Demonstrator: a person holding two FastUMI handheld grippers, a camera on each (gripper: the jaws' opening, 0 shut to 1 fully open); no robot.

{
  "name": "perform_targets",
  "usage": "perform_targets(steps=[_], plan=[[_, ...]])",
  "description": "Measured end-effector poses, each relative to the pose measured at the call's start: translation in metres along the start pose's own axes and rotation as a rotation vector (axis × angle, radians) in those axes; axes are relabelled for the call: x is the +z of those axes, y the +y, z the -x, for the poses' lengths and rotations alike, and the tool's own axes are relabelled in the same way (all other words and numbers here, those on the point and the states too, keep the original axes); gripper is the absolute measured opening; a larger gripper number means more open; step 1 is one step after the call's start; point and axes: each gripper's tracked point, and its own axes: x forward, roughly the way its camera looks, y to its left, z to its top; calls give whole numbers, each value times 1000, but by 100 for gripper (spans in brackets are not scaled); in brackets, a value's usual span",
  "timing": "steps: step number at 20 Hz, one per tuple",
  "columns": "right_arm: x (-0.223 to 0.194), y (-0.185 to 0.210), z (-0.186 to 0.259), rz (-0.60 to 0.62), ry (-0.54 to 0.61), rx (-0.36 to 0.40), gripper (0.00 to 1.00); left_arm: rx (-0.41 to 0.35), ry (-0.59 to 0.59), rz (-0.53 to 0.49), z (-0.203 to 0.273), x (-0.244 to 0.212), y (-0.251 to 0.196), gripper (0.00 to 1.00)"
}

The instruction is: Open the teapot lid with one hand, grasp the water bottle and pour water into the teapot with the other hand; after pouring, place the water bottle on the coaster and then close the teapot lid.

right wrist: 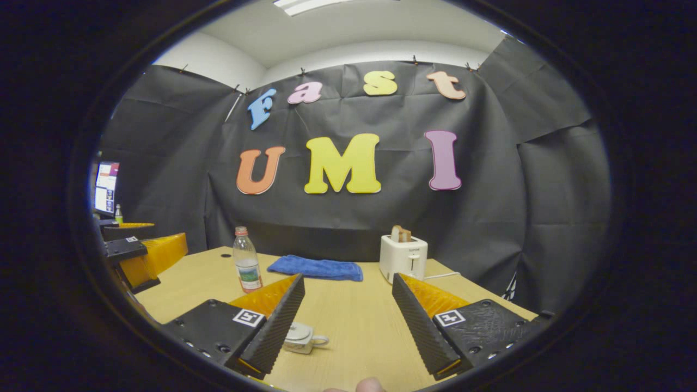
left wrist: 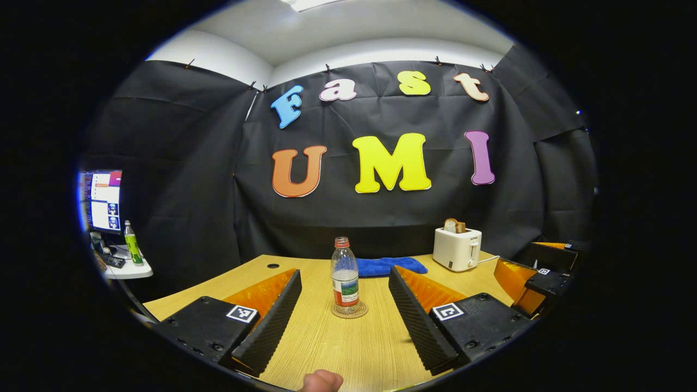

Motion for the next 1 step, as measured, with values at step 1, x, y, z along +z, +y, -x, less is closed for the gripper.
perform_targets(steps=[1], plan=[[0,0,0,0,2,0,98,1,-1,-1,1,1,-1,100]])
